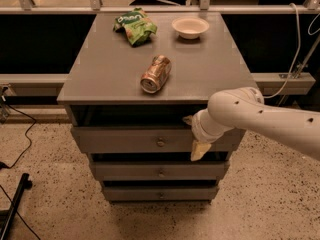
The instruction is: Open top drawer
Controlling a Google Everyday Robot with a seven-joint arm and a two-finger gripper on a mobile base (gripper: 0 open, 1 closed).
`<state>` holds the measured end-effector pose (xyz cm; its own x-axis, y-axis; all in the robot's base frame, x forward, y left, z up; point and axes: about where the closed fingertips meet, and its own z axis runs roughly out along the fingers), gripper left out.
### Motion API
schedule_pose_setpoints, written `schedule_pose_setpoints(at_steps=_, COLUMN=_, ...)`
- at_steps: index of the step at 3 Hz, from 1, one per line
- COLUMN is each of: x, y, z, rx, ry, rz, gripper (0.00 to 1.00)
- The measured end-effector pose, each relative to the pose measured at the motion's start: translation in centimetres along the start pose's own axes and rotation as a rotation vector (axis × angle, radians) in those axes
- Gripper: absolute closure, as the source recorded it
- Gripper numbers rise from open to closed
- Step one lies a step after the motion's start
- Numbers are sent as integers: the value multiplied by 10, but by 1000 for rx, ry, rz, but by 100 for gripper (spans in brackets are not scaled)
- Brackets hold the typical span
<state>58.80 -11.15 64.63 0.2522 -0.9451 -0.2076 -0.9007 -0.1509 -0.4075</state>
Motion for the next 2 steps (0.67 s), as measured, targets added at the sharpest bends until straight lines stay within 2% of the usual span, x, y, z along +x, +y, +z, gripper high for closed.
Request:
schedule_pose_setpoints(at_steps=1, x=4, y=7, z=5, rx=-58, ry=12, rz=14, gripper=39)
schedule_pose_setpoints(at_steps=2, x=0, y=23, z=-9, rx=-91, ry=4, rz=18, gripper=40)
